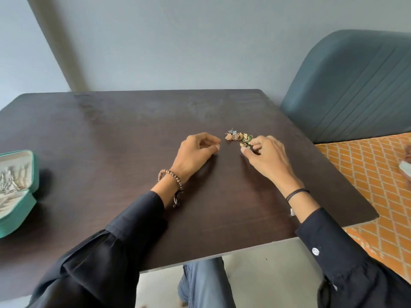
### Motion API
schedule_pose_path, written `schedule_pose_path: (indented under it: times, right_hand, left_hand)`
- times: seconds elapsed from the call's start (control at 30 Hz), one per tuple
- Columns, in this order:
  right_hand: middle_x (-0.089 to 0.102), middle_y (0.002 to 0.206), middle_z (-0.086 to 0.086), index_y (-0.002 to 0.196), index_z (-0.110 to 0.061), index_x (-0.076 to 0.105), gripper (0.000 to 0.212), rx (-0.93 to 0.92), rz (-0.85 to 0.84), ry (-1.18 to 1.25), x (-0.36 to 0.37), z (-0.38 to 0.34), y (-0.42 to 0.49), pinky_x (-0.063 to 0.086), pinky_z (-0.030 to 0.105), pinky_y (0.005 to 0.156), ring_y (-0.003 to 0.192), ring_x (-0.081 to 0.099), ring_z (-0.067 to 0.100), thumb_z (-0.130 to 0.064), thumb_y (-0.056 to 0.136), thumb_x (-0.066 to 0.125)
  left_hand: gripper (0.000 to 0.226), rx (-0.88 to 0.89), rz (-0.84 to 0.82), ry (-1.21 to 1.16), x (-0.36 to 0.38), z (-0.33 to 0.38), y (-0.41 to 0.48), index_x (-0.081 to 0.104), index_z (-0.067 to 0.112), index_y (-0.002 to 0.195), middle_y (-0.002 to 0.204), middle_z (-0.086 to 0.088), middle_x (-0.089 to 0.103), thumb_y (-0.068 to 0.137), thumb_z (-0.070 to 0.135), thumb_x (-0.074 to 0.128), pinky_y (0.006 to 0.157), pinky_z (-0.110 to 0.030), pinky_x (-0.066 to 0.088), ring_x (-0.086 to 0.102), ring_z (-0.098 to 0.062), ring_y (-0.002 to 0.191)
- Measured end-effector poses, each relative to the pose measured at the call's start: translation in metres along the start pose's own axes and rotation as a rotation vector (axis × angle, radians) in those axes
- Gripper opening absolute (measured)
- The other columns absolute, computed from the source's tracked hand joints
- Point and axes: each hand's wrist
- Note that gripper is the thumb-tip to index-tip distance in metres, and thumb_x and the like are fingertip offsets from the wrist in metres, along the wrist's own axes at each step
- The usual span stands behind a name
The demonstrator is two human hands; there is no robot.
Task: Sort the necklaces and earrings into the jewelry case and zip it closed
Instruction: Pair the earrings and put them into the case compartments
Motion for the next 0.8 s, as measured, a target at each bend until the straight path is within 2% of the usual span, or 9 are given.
schedule_pose_path:
  times: [0.13, 0.27, 0.4, 0.6, 0.73, 0.8]
  right_hand:
    - [0.069, 0.096, -0.005, 0.091, -0.025, 0.073, 0.013, 0.025, 0.035, -0.074, 0.004, -0.001, 0.002, 0.054, 0.036, 0.076, 0.101, 0.063, 0.022, -0.037, 0.089, 0.069]
    - [0.073, 0.086, -0.011, 0.088, -0.025, 0.076, 0.006, 0.021, 0.022, -0.023, -0.001, -0.007, 0.001, 0.057, 0.037, 0.077, 0.091, 0.066, 0.016, -0.028, 0.089, 0.072]
    - [0.075, 0.082, -0.011, 0.092, -0.023, 0.079, 0.007, -0.017, -0.028, 0.158, -0.007, -0.015, -0.002, 0.054, 0.019, 0.079, 0.078, 0.068, 0.001, -0.027, 0.088, 0.075]
    - [0.078, 0.093, -0.015, 0.099, -0.028, 0.08, 0.011, -0.117, -0.177, 0.379, -0.004, -0.043, -0.004, 0.053, 0.017, 0.085, 0.091, 0.07, 0.0, -0.023, 0.094, 0.071]
    - [0.078, 0.093, -0.012, 0.098, -0.025, 0.079, 0.007, -0.143, -0.173, 0.465, 0.009, -0.057, 0.001, 0.056, 0.022, 0.085, 0.091, 0.071, 0.001, -0.025, 0.094, 0.074]
    - [0.078, 0.092, -0.009, 0.099, -0.023, 0.079, 0.007, -0.121, -0.175, 0.523, 0.014, -0.061, 0.005, 0.057, 0.024, 0.083, 0.09, 0.072, 0.002, -0.024, 0.093, 0.074]
  left_hand:
    - [0.011, -0.008, -0.028, -0.064, -0.004, -0.007, 0.003, 0.075, 0.022, 0.101, 0.09, 0.005, 0.076, 0.092, 0.019, 0.07, 0.064, -0.021, 0.054, 0.068, -0.003, 0.079]
    - [0.011, 0.023, -0.047, -0.102, -0.006, -0.012, -0.001, 0.075, 0.021, 0.101, 0.093, 0.002, 0.077, 0.092, 0.018, 0.07, 0.069, -0.023, 0.055, 0.067, -0.004, 0.076]
    - [0.012, 0.058, -0.069, -0.19, -0.008, -0.016, -0.004, 0.076, 0.021, 0.102, 0.095, 0.0, 0.077, 0.093, 0.015, 0.07, 0.074, -0.026, 0.057, 0.069, -0.009, 0.081]
    - [0.025, 0.117, -0.119, -0.319, -0.013, -0.014, -0.002, 0.071, 0.018, 0.123, 0.11, 0.0, 0.076, 0.1, 0.027, 0.065, 0.084, -0.028, 0.06, 0.073, -0.014, 0.102]
    - [0.024, 0.109, -0.084, -0.357, -0.017, -0.016, 0.001, 0.073, 0.015, 0.119, 0.1, -0.009, 0.077, 0.097, 0.025, 0.068, 0.084, -0.032, 0.061, 0.074, -0.025, 0.097]
    - [0.022, 0.092, -0.039, -0.357, -0.019, -0.019, 0.004, 0.074, 0.014, 0.114, 0.094, -0.009, 0.078, 0.094, 0.023, 0.073, 0.081, -0.033, 0.061, 0.074, -0.023, 0.089]
Point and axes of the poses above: each hand's wrist, its own y-axis towards the middle knuckle, its own x-axis out of the palm, z = x × y
